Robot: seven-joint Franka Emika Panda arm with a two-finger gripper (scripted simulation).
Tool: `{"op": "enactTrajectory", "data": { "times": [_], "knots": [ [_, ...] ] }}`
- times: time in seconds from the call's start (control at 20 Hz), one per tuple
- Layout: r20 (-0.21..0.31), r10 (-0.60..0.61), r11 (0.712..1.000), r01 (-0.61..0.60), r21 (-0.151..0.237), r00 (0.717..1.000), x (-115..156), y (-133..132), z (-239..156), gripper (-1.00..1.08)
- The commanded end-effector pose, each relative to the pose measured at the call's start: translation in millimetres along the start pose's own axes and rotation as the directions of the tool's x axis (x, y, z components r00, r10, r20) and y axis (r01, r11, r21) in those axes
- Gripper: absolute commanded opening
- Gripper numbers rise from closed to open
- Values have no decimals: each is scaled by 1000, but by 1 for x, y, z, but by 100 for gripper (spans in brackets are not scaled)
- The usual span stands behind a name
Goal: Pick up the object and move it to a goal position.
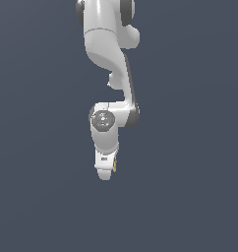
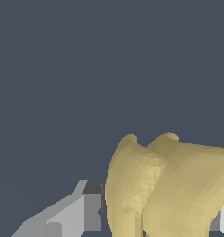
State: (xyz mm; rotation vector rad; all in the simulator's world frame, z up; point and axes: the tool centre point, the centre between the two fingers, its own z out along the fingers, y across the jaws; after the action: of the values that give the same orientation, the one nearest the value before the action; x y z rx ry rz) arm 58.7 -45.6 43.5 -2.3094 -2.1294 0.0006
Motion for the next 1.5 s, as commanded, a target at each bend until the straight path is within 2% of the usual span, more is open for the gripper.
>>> {"op": "enactTrajectory", "data": {
  "times": [0.0,0.4,0.7,0.9,1.1,1.45],
  "knots": [
    [0,0,1000,0,-1,1000,0,0,0,-100],
    [-3,0,1000,0,-3,1000,2,1,-1,-100],
    [-53,0,999,-2,-45,999,26,9,-15,-100],
    [-117,-4,995,-8,-99,993,56,18,-36,-100],
    [-200,-14,985,-20,-169,980,94,29,-67,-100],
    [-365,-55,949,-65,-309,929,163,43,-144,-100]
  ]
}}
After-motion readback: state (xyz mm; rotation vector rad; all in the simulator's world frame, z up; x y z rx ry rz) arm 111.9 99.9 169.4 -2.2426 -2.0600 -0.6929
